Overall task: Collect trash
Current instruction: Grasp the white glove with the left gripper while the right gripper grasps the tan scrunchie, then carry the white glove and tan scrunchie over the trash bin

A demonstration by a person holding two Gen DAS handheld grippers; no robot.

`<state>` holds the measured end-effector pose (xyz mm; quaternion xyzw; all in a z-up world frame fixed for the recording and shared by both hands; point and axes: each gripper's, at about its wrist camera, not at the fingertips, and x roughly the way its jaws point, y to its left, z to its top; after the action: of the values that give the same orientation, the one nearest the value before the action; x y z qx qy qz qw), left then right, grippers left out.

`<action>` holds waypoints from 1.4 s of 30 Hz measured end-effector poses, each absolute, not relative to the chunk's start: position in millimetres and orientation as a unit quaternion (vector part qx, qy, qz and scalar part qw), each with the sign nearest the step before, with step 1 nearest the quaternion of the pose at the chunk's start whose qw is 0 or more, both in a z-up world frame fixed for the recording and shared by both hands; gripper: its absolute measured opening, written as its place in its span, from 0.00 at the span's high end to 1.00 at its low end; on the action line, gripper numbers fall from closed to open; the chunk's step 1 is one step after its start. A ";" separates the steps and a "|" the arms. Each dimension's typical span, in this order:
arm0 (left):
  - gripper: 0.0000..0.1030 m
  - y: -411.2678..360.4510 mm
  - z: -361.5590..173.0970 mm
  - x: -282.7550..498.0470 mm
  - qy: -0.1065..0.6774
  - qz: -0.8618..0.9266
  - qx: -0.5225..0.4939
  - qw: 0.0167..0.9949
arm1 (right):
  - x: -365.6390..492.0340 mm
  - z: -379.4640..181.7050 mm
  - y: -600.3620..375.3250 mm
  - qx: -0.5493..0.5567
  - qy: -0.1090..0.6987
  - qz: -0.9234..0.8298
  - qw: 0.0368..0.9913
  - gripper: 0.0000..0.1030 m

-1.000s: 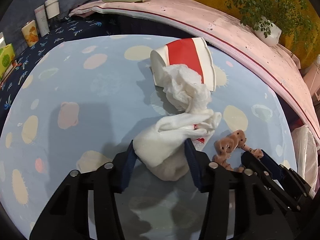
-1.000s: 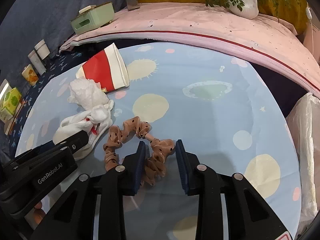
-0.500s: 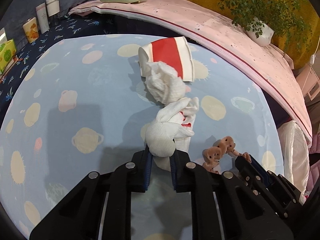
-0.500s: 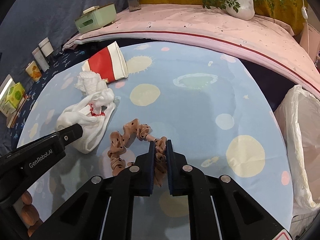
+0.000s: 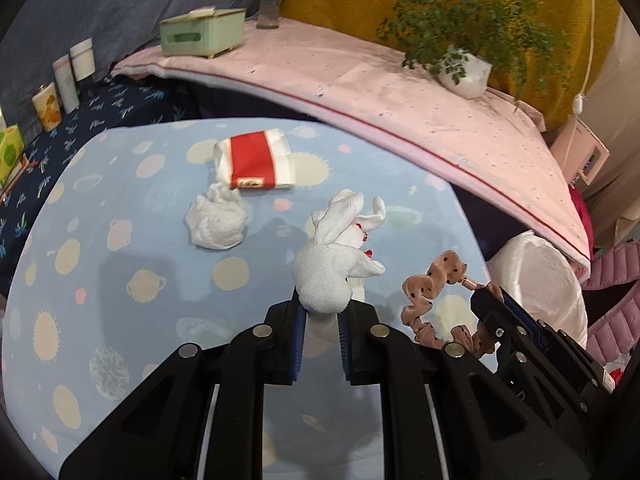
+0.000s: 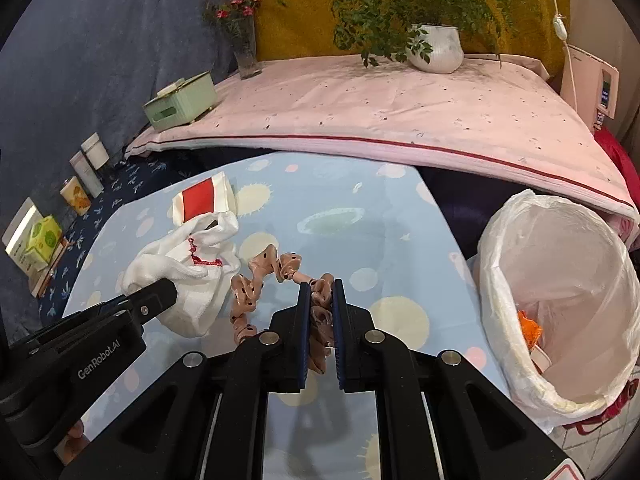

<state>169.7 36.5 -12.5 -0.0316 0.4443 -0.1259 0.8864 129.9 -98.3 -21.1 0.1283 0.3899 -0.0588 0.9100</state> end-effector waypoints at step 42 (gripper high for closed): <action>0.83 -195.2 14.6 102.8 0.428 -0.317 0.063 0.844 | 13.1 -11.1 -318.6 0.251 0.315 -0.228 0.886 0.90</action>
<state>102.8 -195.2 14.6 0.0626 0.4278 -0.3166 0.8443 13.1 -318.6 -11.1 0.2511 0.3146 -0.2285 0.8864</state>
